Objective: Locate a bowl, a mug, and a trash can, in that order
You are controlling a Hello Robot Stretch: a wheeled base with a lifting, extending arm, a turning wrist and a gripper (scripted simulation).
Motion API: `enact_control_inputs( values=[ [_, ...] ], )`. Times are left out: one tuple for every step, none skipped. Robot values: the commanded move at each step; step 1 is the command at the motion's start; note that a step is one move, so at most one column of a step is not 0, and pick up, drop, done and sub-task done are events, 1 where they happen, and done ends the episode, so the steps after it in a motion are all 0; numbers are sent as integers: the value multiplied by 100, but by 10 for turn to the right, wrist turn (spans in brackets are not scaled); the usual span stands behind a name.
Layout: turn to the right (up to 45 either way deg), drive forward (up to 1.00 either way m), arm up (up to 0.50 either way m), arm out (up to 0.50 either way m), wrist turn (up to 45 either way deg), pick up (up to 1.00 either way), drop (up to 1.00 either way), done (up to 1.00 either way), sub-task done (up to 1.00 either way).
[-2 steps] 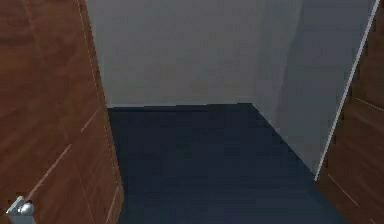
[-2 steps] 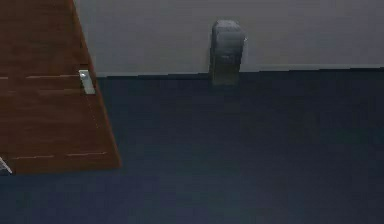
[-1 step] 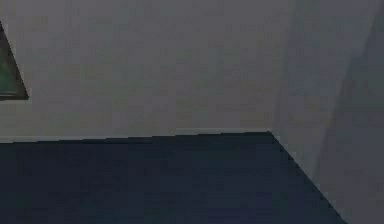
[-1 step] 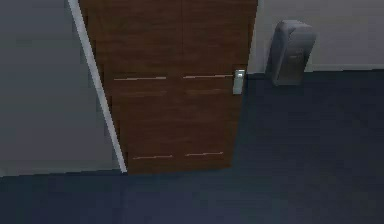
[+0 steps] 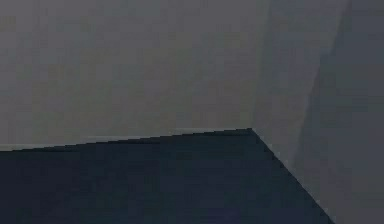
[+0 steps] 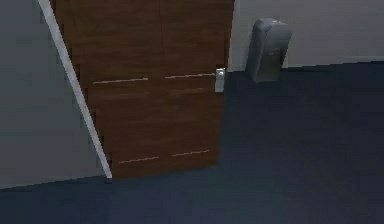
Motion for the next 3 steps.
enact_control_inputs(
  values=[
    [0, 70, 0, 0, 0, 0, 0, 0, 0],
    [-450, 0, 0, 0, 0, 0, 0, 0, 0],
    [-120, 0, 0, 0, 0, 0, 0, 0, 0]
  ],
)
